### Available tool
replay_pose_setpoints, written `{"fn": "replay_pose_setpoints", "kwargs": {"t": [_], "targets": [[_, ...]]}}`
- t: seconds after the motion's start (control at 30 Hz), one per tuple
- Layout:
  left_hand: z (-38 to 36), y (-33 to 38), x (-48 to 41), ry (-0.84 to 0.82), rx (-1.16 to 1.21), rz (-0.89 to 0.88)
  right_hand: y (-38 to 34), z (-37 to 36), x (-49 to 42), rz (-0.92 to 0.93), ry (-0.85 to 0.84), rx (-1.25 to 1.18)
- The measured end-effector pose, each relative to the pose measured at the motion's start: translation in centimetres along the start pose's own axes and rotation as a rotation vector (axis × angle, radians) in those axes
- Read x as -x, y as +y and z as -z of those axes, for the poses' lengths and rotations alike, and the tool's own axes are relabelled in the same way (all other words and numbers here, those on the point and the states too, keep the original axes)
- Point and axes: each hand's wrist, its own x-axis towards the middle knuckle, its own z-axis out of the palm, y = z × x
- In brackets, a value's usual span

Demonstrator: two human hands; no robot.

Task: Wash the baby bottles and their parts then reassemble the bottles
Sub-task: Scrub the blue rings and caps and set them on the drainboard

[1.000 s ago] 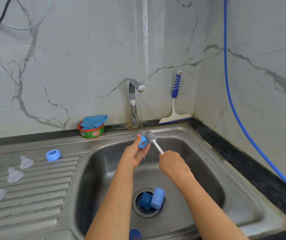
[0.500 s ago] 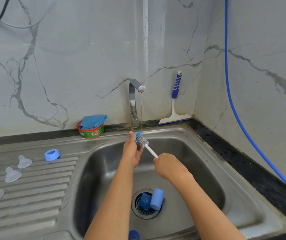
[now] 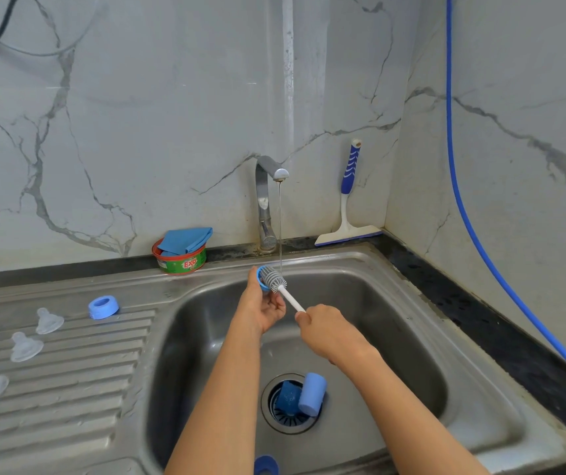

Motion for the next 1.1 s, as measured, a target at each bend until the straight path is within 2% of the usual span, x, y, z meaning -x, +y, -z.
{"fn": "replay_pose_setpoints", "kwargs": {"t": [0.13,0.27,0.4,0.5,0.63,0.7,0.8,0.87,0.97,1.1], "targets": [[0.0,0.5,0.5,-0.051,-0.019,0.003,0.3,1.3,0.5,0.007,-0.092,-0.109],[0.5,0.7,0.7,-0.053,-0.082,-0.01,0.8,2.3,0.8,-0.084,-0.29,-0.278],[0.8,0.6,0.6,0.008,-0.223,-0.065,1.2,2.5,1.0,-0.178,-0.399,-0.261],[0.5,0.2,0.4,0.115,-0.348,-0.18,1.3,2.5,1.0,-0.186,-0.36,-0.153],[-0.3,-0.9,0.0,0.167,-0.435,-0.319,0.8,1.1,0.5,-0.16,-0.089,0.048],[-0.7,-1.0,0.2,0.177,-0.347,-0.306,0.8,-0.2,-0.1,-0.133,0.034,0.072],[-1.0,-0.1,0.3,0.143,-0.139,-0.152,0.7,-1.3,-0.6,-0.053,0.128,0.074],[-0.8,0.3,0.0,0.089,-0.036,-0.059,0.9,-0.8,-0.6,-0.033,0.126,-0.026],[0.0,-0.3,-0.1,0.038,-0.031,0.01,1.2,0.3,-0.5,-0.019,0.014,-0.054],[0.0,-1.0,-0.3,0.052,-0.078,-0.044,2.0,1.2,-0.1,-0.111,-0.153,-0.147]]}}
